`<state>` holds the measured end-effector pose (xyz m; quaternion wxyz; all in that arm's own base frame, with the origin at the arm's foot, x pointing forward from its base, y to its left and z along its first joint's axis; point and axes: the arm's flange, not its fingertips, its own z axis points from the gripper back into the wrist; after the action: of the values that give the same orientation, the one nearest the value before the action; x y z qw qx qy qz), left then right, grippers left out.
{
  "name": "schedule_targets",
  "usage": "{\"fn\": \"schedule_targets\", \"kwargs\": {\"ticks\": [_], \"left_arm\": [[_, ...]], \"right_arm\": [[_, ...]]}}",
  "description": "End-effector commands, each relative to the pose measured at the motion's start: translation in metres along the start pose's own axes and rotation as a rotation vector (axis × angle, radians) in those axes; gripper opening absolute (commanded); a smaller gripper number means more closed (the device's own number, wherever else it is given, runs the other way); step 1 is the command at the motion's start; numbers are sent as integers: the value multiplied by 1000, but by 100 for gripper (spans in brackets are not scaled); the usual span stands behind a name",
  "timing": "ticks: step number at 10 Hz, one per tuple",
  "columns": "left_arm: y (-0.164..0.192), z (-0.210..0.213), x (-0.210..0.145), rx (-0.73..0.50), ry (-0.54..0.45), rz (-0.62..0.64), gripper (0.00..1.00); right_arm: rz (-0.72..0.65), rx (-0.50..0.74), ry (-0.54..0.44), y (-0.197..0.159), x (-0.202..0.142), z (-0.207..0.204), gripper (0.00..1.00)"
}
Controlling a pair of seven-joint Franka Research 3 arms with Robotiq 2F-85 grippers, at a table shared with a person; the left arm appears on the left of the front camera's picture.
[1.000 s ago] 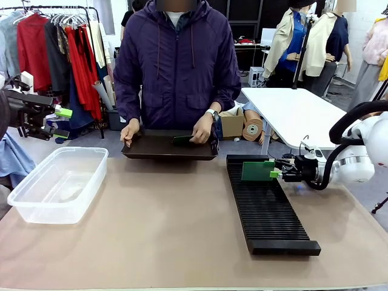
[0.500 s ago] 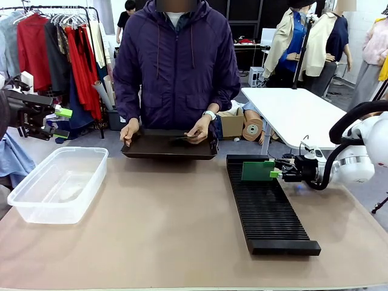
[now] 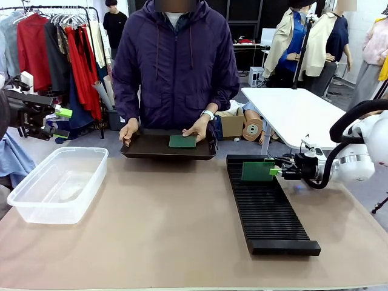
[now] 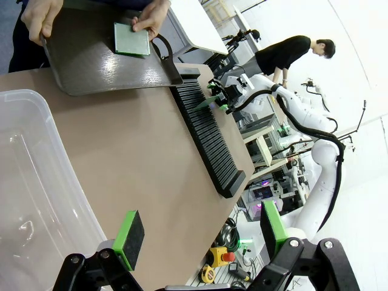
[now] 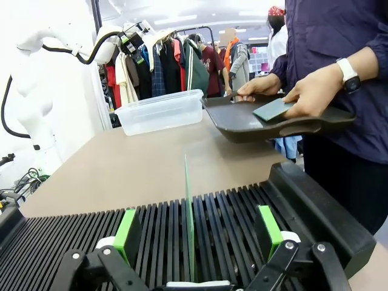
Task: Sort PCBs into racks and boxes based on the side picked up.
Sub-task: Pick up the Blank PCB handed by the Human.
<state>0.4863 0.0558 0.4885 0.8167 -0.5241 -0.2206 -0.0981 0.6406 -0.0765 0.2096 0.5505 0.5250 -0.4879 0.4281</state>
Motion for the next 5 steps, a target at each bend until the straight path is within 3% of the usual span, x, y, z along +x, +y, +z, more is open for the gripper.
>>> {"fn": "schedule_targets", "kwargs": {"ticks": [1, 5], "left_arm": [[-1, 0, 0, -3, -2, -2, 100], [-1, 0, 0, -3, -2, -2, 100]], "right_arm": [[33, -18, 11, 3, 24, -11, 100], [42, 2, 113, 23, 75, -22, 100]]}}
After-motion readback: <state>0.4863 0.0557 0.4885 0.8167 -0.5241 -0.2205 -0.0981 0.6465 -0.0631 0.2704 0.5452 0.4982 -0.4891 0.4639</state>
